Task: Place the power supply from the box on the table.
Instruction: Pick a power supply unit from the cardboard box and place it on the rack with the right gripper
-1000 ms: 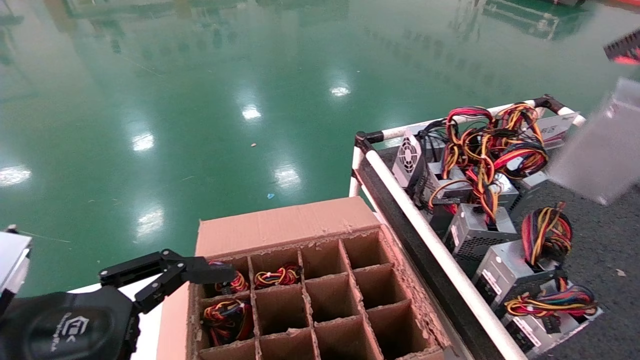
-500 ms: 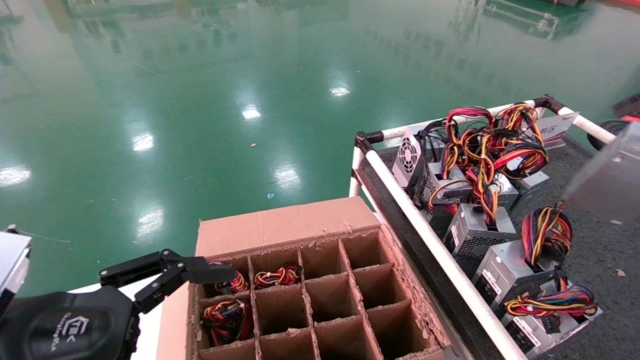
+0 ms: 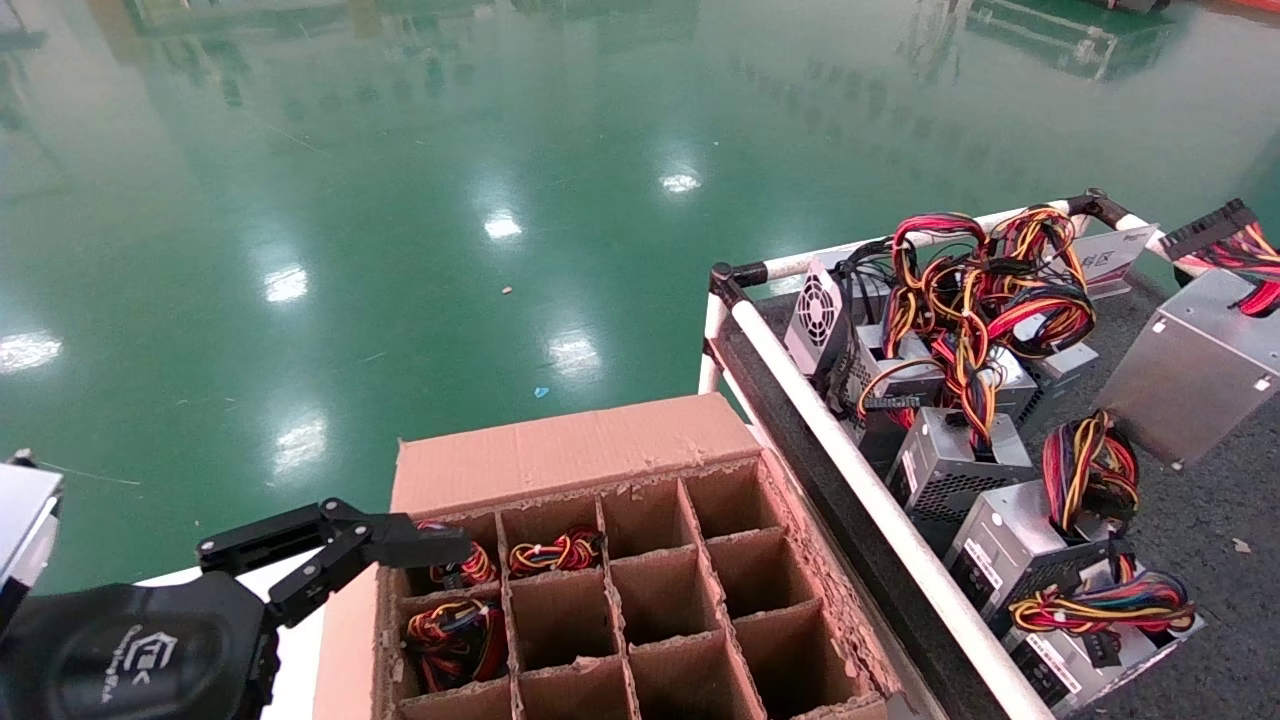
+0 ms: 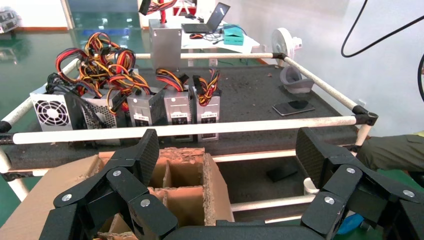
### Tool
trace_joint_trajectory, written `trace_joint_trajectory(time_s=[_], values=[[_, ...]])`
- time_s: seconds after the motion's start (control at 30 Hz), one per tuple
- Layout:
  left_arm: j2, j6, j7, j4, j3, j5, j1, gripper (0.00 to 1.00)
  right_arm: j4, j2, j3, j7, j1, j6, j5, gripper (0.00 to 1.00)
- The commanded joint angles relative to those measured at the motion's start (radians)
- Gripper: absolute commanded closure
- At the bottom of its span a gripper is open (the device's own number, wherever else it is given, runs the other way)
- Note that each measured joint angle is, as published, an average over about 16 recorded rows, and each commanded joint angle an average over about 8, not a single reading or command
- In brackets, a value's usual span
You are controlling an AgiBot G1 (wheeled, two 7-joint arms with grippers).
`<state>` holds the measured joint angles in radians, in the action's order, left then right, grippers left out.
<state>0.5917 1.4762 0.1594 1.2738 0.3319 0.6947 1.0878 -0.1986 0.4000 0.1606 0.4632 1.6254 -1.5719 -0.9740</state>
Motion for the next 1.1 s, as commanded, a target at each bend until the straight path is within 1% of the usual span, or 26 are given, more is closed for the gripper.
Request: trace_joint_trajectory(time_s=[0.03, 0.27, 0.53, 1.1], values=[[0.000, 0.000, 0.000, 0.000, 0.000, 0.000, 0.000, 0.00, 0.005, 0.005, 0.003, -0.005, 0.002, 0.000, 0.001, 1.00], [0.000, 0.000, 0.000, 0.000, 0.000, 0.000, 0.000, 0.00, 0.021, 0.018, 0.016, -0.026, -0.010, -0.003, -0.003, 1.00], [0.000, 0.000, 0.000, 0.000, 0.000, 0.000, 0.000, 0.00, 0.014, 0.042, 0.030, -0.019, -0.035, -0.012, 0.009, 1.00], [0.000, 0.000, 0.000, 0.000, 0.001, -0.001, 0.000, 0.00, 0.002, 0.090, 0.054, -0.034, -0.152, -0.007, 0.053, 1.00]])
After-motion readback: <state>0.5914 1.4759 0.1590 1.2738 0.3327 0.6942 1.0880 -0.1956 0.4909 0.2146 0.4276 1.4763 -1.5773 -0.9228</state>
